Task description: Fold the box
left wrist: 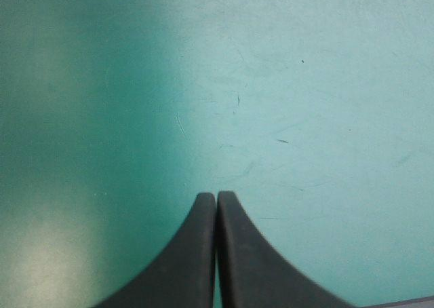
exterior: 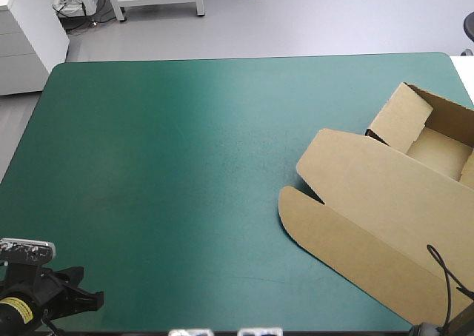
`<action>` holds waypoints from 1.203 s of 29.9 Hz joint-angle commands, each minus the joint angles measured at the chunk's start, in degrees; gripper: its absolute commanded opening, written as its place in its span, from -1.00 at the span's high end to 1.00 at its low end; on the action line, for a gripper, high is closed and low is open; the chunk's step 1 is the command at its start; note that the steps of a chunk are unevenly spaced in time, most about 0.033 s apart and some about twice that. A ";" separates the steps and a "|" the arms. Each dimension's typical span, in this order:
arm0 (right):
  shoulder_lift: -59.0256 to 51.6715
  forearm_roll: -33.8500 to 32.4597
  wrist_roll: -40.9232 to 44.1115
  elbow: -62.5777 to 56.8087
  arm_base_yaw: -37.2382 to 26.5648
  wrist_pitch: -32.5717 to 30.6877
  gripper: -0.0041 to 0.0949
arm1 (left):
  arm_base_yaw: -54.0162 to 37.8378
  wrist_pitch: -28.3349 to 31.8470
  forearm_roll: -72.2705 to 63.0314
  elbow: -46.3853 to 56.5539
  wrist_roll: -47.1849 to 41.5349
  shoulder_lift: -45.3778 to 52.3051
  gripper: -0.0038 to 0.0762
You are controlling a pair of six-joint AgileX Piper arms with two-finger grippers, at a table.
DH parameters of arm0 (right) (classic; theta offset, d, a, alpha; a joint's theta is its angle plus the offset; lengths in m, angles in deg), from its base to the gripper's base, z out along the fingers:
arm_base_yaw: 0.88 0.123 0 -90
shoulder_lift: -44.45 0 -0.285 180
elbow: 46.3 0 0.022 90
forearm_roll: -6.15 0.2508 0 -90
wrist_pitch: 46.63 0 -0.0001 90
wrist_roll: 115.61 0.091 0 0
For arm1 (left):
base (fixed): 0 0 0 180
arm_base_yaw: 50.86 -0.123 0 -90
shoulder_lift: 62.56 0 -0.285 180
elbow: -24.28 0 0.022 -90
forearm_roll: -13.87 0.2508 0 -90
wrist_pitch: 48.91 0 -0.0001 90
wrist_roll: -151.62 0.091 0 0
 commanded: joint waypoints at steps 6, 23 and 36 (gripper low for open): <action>-15.72 9.77 0.67 1.78 -0.38 -1.03 0.58 | 0.18 1.88 2.56 -1.34 -0.04 -0.52 0.93; -51.09 7.71 -5.38 -23.98 25.42 -0.73 0.92 | 0.18 9.48 7.35 -0.61 3.03 2.10 0.93; -76.61 9.12 -8.69 -60.97 32.09 4.19 0.92 | 0.18 9.65 6.80 7.47 3.03 13.34 0.93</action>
